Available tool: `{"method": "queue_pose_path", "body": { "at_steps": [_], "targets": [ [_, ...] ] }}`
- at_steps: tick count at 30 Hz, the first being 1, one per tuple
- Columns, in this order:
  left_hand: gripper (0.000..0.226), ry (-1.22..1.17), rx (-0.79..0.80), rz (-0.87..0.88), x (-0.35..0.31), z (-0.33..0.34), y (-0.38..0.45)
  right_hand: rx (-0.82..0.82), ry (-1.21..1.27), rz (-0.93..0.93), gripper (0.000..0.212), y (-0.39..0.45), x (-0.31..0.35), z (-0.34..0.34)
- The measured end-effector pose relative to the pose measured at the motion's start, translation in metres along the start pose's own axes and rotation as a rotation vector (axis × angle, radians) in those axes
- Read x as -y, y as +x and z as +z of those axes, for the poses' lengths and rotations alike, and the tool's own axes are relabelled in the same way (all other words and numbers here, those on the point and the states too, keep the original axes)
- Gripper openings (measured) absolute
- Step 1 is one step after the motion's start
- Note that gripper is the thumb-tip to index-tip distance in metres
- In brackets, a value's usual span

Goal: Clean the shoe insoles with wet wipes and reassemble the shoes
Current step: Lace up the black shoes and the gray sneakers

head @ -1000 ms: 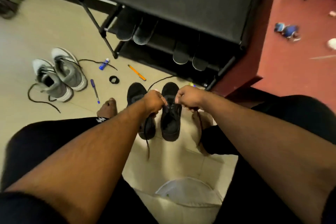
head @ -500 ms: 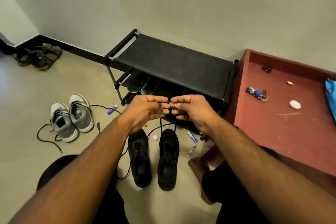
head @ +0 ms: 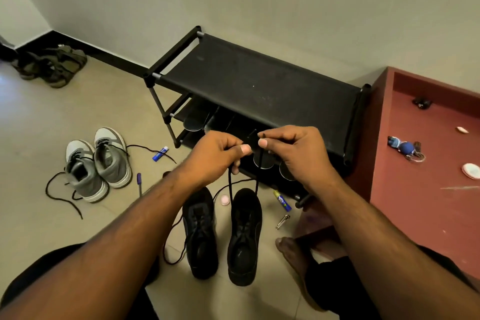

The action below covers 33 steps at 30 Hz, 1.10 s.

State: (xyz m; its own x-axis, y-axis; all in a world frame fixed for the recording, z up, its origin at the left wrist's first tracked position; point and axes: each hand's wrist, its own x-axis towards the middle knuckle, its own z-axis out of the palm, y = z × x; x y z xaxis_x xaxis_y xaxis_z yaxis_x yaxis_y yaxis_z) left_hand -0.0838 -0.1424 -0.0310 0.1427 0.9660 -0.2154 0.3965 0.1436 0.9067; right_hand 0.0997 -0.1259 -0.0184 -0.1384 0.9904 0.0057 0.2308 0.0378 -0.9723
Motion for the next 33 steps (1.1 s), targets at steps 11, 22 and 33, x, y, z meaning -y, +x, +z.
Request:
{"method": "queue_pose_path", "body": {
  "at_steps": [11, 22, 33],
  "targets": [
    [0.018, 0.068, 0.059, 0.142, -0.006, 0.011, 0.007, 0.094, -0.254, -0.137, 0.013, 0.008, -0.008, -0.020],
    [0.042, 0.669, -0.079, 0.303, 0.008, 0.033, 0.014, 0.190, 0.008, 0.463, 0.025, 0.012, -0.014, -0.017],
    [0.013, 0.752, 0.125, 0.064, 0.053, 0.002, 0.012, 0.160, -0.179, 0.686, 0.015, 0.005, -0.069, -0.020]
  ]
}}
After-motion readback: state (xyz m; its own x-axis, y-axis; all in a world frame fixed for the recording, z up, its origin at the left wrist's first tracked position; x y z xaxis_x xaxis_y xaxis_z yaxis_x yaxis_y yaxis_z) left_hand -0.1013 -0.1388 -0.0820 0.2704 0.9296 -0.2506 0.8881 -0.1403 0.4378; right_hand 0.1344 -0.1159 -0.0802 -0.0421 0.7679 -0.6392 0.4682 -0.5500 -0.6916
